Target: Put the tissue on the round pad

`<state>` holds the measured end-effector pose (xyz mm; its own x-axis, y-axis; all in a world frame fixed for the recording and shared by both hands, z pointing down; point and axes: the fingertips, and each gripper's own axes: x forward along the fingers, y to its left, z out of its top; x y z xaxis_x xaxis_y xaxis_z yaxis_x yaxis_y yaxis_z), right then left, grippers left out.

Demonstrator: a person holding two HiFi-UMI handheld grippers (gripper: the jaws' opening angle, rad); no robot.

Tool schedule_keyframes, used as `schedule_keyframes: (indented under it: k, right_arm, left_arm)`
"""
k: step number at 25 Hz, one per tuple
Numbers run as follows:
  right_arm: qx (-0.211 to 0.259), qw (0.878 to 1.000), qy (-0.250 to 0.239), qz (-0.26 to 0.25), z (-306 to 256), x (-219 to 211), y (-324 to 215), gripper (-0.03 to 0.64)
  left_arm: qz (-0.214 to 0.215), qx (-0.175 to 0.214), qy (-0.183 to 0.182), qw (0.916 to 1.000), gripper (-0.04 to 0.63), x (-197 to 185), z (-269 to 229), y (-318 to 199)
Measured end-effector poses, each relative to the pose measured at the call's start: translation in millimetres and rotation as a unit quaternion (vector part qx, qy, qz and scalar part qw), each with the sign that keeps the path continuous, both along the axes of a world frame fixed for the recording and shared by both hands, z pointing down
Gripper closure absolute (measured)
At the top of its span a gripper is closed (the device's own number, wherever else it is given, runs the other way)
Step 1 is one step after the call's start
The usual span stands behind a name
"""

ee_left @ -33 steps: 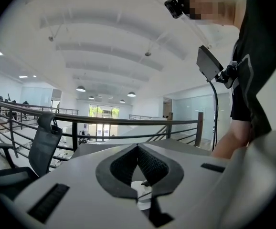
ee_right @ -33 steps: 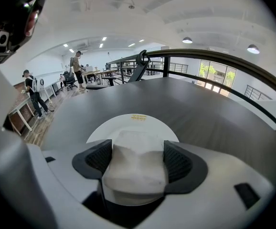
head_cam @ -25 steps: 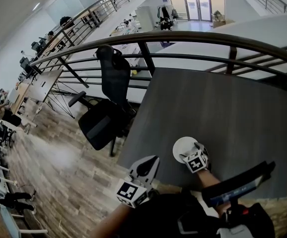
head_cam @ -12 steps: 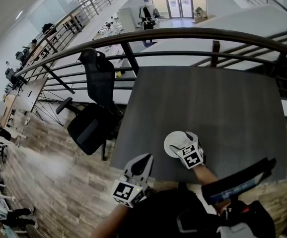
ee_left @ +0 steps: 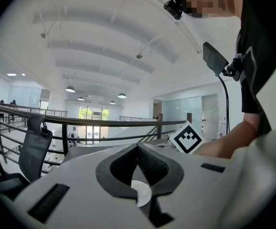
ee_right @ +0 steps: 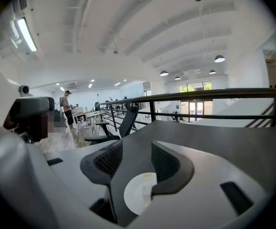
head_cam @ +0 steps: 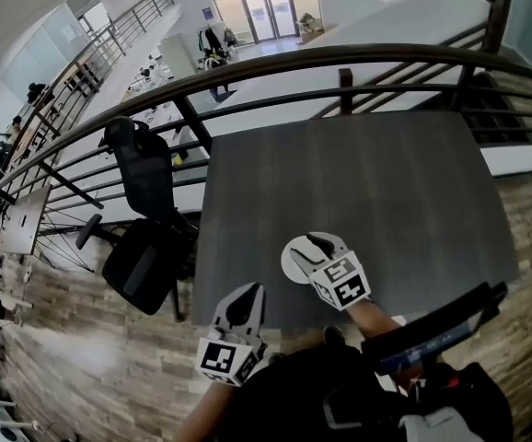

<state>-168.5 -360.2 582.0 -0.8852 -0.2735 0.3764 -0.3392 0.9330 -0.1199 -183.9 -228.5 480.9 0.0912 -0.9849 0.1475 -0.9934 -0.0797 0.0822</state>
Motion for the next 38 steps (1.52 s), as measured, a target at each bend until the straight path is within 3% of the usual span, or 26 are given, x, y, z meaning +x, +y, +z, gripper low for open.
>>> schedule_keyframes:
  k: [4,9,13,20,32,38]
  right_arm:
    - [0.007,1.0,-0.02,0.018,-22.8,9.9,18.3,0.49]
    - [0.009,0.998,-0.032,0.05,-39.5,19.2,42.0,0.527]
    - [0.009,0.996,-0.038,0.077,-53.7,28.6,61.0,0.564]
    - [0.007,0.992,-0.055,0.116,-80.7,49.3,87.1,0.609]
    - [0.016,0.986,-0.063,0.154,-104.4,87.1,104.6,0.615]
    - [0.02,0.986,-0.064,0.155,-103.6,86.0,99.6,0.615]
  left_arm:
    - [0.01,0.008,-0.007,0.9999,0.592,-1.8,2.6,14.6]
    - [0.034,0.02,0.022,0.999,0.592,-10.8,3.9,30.3]
    - [0.048,0.007,0.024,0.9985,0.592,-18.8,9.0,42.2]
    - [0.073,0.024,0.028,0.9966,0.592,-23.8,5.2,49.5]
    - [0.076,0.039,0.019,0.9962,0.592,-28.8,-18.4,40.3]
    - [0.075,0.035,0.016,0.9964,0.592,-31.9,-15.1,35.8]
